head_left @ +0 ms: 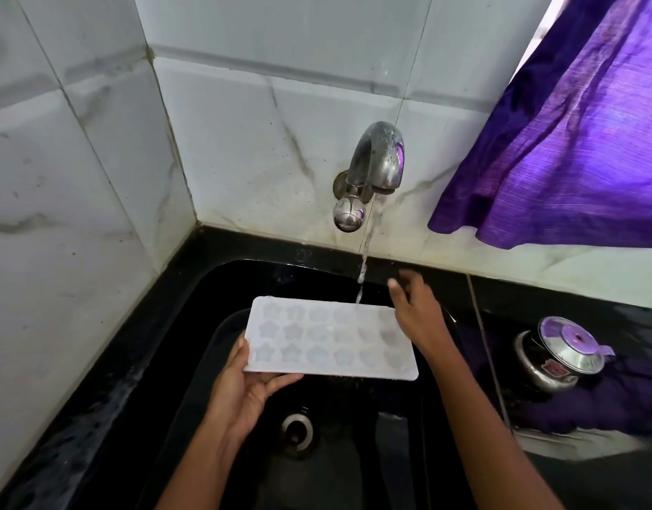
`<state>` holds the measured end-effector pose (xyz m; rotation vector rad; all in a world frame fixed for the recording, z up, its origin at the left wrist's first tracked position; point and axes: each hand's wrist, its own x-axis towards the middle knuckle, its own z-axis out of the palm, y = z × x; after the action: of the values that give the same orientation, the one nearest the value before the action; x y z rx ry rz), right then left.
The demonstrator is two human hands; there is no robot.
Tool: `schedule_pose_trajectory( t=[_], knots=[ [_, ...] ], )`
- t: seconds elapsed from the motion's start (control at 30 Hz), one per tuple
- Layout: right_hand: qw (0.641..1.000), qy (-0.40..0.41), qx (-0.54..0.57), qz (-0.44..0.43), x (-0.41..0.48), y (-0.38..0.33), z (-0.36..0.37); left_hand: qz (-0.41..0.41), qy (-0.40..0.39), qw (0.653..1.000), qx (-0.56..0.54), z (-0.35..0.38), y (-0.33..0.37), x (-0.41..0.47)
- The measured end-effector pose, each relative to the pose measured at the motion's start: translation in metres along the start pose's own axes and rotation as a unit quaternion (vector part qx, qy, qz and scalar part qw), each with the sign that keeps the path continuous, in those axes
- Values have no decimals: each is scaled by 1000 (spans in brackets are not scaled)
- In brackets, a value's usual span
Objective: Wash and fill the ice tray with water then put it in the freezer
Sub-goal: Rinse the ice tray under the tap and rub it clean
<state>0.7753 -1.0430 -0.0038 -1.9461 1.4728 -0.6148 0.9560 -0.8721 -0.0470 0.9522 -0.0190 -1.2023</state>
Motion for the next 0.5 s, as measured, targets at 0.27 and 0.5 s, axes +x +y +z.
schedule_pose_trajectory(
  t=[0.27,0.5],
  knots=[
    [946,-40,273,171,-61,20,16,-5,-27,1000,5,-11,11,-9],
    [928,-33,329,173,-83,6,23,-27,-12,999,38,-14,26,-16]
  ],
)
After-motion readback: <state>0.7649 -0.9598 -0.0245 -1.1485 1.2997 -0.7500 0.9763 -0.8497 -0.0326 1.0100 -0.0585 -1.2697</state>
